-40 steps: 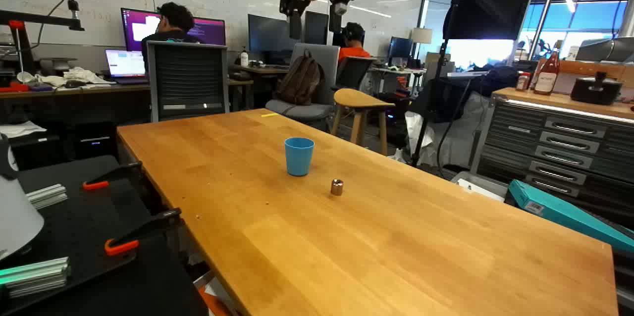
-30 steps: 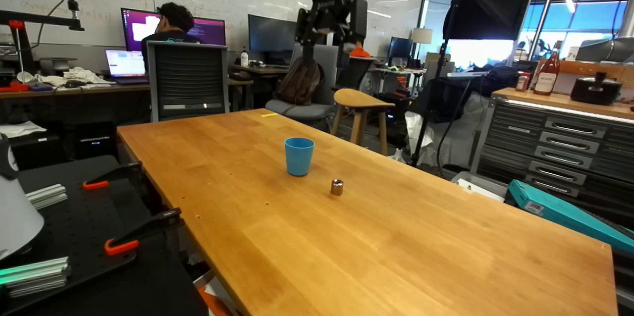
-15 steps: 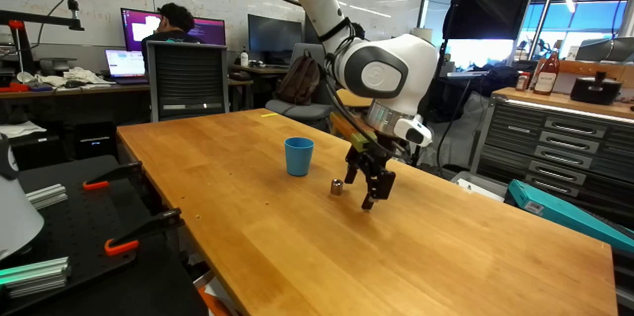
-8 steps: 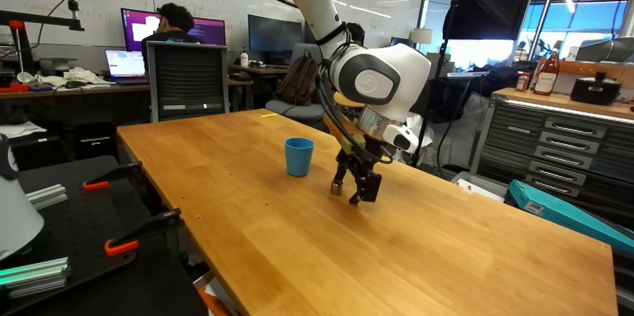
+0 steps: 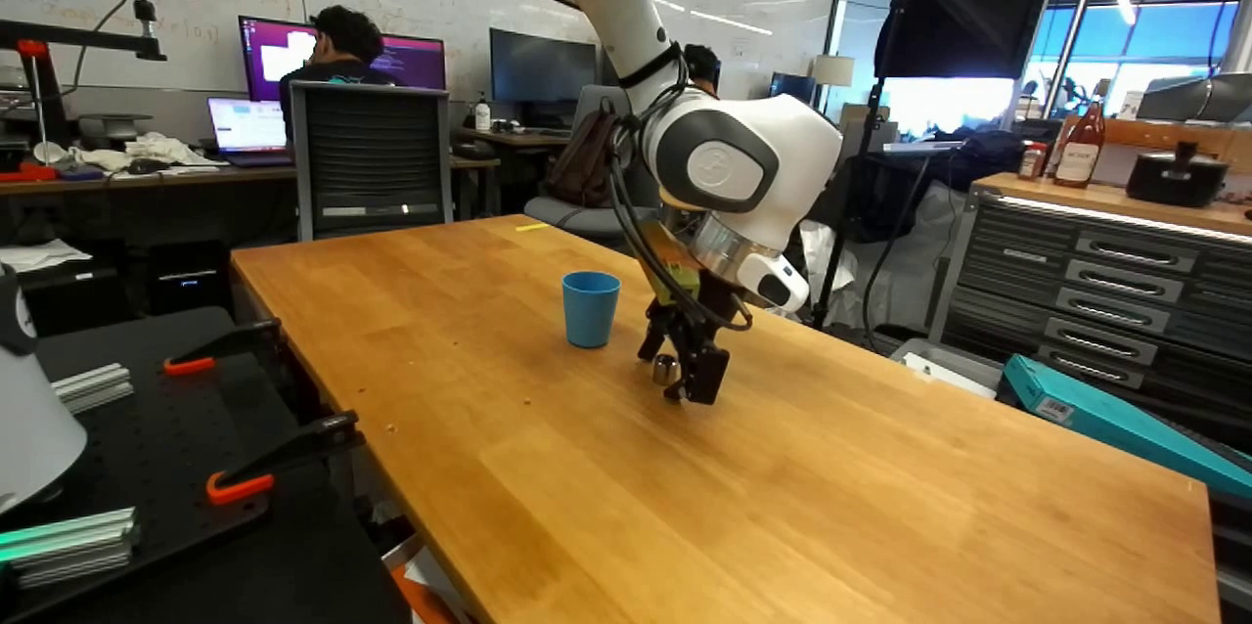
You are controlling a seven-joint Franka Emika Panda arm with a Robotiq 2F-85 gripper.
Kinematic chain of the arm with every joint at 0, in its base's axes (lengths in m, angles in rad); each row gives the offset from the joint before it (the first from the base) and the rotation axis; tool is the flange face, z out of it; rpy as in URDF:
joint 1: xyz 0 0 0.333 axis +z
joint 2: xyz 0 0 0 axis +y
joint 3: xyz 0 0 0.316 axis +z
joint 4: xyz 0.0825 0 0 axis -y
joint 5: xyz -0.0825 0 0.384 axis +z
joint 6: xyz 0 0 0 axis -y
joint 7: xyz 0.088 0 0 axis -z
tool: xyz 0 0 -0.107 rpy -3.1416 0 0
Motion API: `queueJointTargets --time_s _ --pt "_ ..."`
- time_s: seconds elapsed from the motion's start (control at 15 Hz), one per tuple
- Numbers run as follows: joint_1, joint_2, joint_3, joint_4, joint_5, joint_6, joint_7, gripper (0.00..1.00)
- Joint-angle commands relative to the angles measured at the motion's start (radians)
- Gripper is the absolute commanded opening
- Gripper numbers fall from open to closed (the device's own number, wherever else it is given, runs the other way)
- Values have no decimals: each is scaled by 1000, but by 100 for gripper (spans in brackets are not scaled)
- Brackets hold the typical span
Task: Put the metal thing in the cup
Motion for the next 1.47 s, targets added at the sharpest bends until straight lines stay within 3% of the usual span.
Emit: queueJointTargets --time_s 0.0,0.07,0.13,0.73,1.2,1.4 --pt "-7 -55 3 -21 5 -22 -4 100" --pt "0 -63 1 -27 -1 -13 -5 75" --pt "3 -70 0 -32 -5 -6 -7 74" --pt "-41 -49 -2 32 16 -142 -17 6" --pt "-64 -240 5 -1 32 -279 -101 8" --pt "-57 -262 12 45 60 -402 -123 8"
